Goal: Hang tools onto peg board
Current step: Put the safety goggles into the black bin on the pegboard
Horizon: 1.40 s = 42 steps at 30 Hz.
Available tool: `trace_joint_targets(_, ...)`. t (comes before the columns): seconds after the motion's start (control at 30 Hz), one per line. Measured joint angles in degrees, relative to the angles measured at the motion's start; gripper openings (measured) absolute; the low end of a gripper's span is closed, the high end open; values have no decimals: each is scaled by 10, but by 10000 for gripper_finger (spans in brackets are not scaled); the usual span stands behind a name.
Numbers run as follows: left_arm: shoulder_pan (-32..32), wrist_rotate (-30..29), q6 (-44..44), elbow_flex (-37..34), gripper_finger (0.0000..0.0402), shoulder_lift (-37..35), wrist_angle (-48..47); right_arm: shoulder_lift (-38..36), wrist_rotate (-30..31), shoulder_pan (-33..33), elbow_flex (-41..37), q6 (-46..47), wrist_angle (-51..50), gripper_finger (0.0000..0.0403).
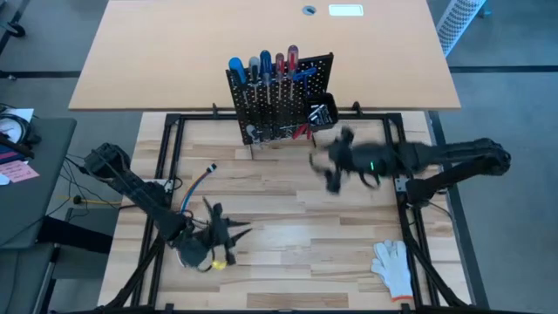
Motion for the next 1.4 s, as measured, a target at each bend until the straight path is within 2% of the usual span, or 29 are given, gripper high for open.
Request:
trace_joint_targets(0.13,-52,-48,131,74,59,0,-63,12,1,132,-55,49,38,239)
trace_joint_targets(0.23,-78,-37,122,137,47,-1,-198,38,2,215,-119,88,113,239)
trace_joint_targets(0.3,-87,13,45,186,44,0,-348,64,8,258,-157,113,172,239)
trace_joint_targets(0.43,-88,129,-208,268,57,-1,-634,125,69,319,-199,160,232,239)
trace_joint_targets(0.5,-83,179,-301,276,75,-1,-715,153,94,336,-200,175,234,239)
trace_joint_targets(0.6,-75,238,-384,266,112,-1,-777,177,101,341,-199,175,236,239)
trace_joint_targets(0.77,-53,258,-427,218,174,0,-785,175,102,335,-194,173,236,239)
trace_joint_targets(0.87,-37,257,-393,186,194,0,-744,160,102,331,-193,171,236,239)
trace_joint_targets(0.97,-17,272,-338,166,195,0,-696,147,102,331,-193,171,236,239)
trace_joint_targets(1.13,19,315,-279,132,157,0,-629,139,102,337,-193,171,237,239)
trace_joint_targets(1.27,45,346,-252,112,107,0,-590,141,102,337,-193,171,236,239)
trace_joint_targets(1.4,58,348,-225,117,48,0,-582,142,102,337,-193,171,236,239)
